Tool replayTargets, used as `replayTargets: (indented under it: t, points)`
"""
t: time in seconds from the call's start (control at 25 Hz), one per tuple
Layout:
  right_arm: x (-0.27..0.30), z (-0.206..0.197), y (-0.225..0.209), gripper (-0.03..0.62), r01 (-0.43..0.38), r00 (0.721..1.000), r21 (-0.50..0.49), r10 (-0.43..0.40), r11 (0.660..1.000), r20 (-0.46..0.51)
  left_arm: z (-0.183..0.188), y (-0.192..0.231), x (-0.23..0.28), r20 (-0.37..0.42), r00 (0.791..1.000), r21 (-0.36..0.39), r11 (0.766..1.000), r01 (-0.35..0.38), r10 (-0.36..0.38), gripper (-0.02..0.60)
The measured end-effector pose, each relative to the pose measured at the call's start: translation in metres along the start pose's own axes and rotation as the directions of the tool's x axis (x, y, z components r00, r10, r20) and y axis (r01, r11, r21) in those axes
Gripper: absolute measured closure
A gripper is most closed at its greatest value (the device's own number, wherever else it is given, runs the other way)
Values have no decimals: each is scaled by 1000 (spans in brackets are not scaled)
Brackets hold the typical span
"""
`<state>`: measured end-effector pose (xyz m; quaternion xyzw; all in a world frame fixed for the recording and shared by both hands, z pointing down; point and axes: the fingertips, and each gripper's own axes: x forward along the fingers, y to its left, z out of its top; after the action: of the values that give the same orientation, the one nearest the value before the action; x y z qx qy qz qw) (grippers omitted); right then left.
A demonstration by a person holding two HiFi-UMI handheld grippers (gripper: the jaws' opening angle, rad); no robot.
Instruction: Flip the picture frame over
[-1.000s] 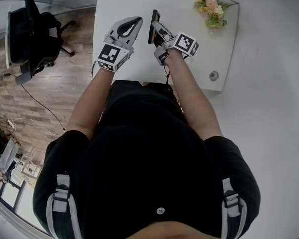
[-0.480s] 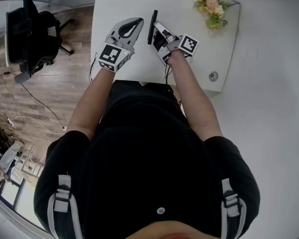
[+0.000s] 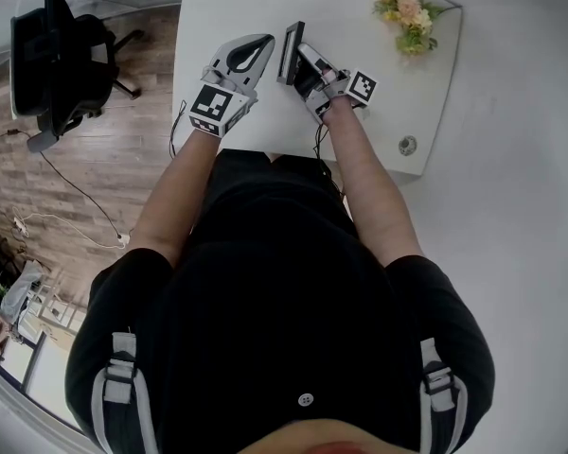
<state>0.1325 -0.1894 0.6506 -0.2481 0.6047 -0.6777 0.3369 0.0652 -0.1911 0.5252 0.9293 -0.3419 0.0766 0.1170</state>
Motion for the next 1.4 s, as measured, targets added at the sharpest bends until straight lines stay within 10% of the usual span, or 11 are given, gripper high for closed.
replayTargets:
  t: [1.4]
  points:
    - [-45,30,-12,531,201,978,-228,-207,953,-4,1,-8,-8,-18,1000,10,1000,-1,1,577]
